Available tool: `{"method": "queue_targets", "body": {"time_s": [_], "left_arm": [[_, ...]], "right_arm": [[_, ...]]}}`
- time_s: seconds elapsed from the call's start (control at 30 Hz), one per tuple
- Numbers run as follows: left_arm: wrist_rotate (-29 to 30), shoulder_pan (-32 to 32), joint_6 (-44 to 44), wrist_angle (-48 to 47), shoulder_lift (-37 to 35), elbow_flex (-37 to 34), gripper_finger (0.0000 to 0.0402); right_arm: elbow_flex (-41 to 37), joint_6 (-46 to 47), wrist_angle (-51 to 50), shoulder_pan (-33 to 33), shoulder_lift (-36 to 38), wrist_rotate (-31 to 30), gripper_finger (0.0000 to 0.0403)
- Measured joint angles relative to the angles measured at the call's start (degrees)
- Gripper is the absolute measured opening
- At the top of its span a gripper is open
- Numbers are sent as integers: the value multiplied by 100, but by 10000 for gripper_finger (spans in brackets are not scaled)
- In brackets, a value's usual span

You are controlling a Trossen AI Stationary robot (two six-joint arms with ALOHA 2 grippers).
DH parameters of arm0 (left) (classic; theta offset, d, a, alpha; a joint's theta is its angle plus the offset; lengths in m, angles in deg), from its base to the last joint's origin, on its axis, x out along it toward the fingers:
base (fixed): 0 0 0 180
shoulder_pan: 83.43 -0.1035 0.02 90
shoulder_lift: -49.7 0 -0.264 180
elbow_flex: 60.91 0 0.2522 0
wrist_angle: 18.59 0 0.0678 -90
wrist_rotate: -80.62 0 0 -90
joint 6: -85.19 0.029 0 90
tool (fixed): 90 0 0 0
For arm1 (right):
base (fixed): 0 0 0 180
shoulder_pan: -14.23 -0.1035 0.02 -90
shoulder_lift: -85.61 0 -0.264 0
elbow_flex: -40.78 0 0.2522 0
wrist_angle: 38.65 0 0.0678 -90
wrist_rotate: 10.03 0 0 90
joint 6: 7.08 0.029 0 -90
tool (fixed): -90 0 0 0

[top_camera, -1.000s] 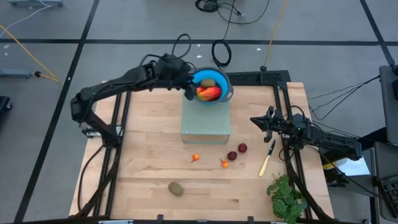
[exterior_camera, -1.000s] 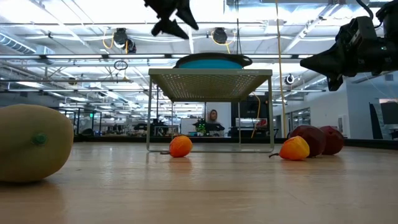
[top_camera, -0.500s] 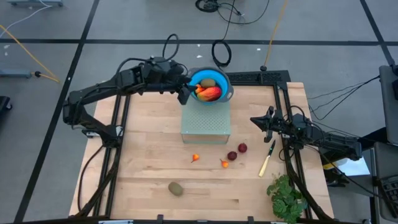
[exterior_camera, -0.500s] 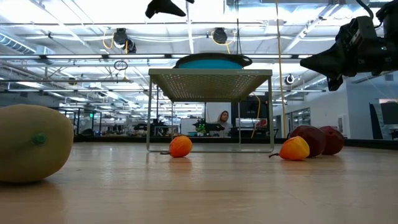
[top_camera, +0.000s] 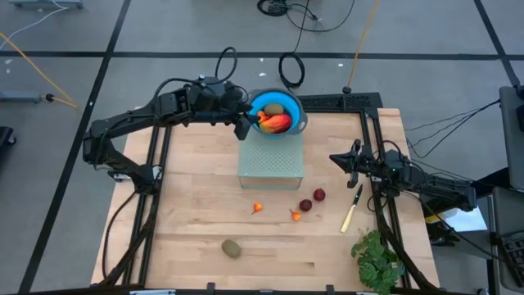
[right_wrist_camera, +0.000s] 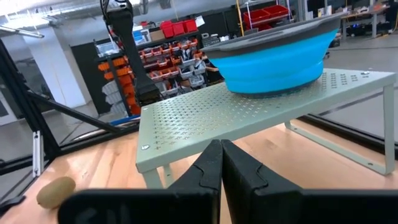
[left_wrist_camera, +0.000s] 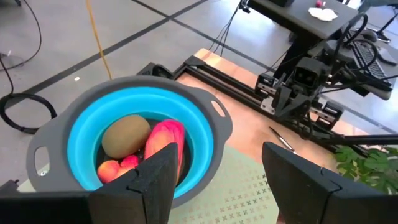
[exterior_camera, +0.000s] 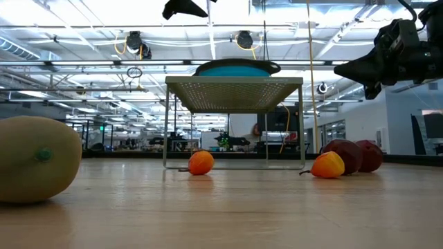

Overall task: Pick & Place Fruit
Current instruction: Put the pomegranate into the blue strainer bowl on the shelf

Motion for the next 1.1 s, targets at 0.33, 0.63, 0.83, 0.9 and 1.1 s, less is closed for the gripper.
{"method": "queue_targets", "body": {"time_s": [0.33, 0.63, 0.83, 0.9, 1.1], "left_arm": [[-27, 152, -45, -185, 0, 0, 235], [13, 509, -10, -43, 0, -446, 234], [14, 645, -40, 616, -86, -1135, 234], [3, 650, -41, 972, -218, -1460, 235], [-36, 727, -53, 1744, -953, -2515, 234]], "right_arm": [[1, 128, 3, 0, 0, 353, 0], [1, 255, 40, -2, 0, 901, 0], [1, 469, 27, -2, 0, 912, 0], [0, 508, 25, -2, 0, 912, 0], [1, 769, 18, -2, -2, 902, 0]]}}
